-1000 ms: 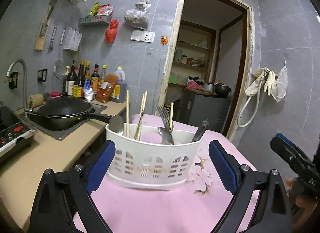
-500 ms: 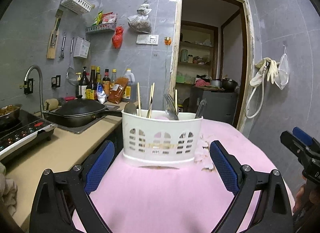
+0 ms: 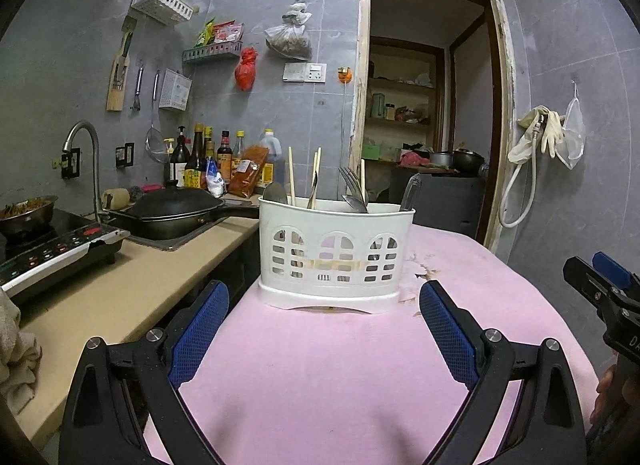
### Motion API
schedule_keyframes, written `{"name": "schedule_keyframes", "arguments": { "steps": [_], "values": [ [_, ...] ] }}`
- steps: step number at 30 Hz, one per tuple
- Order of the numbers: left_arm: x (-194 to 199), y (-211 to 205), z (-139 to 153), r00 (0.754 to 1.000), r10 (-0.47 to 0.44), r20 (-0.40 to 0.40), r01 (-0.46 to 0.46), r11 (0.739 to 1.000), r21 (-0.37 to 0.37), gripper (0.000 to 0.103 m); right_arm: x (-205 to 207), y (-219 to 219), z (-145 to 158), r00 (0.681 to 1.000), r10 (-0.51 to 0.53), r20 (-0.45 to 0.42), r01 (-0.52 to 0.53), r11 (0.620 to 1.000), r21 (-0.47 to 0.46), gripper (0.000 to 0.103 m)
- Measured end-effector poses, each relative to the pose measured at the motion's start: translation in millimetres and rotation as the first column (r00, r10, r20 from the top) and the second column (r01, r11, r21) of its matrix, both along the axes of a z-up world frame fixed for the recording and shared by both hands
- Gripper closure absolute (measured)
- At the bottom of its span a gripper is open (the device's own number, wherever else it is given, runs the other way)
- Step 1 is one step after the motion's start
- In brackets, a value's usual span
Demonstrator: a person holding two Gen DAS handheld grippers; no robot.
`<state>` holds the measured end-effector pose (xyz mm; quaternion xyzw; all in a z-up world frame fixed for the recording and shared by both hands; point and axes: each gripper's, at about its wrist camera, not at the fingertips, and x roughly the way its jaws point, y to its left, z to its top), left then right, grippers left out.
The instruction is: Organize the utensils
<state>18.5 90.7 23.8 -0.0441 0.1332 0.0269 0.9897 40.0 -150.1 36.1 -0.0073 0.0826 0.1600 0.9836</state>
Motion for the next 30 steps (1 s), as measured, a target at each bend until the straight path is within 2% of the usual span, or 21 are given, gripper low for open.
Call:
{"name": "schedule_keyframes", "arguments": {
  "steps": [30],
  "values": [
    [-4.0,3.9,0.4,1.0,0.006,0.007,-0.005,1.0,-0.012,0.009,-1.3,0.2,-0.3,1.0,-0.008,-0.009,0.008,1.0,-0.003,0.0]
  ]
}}
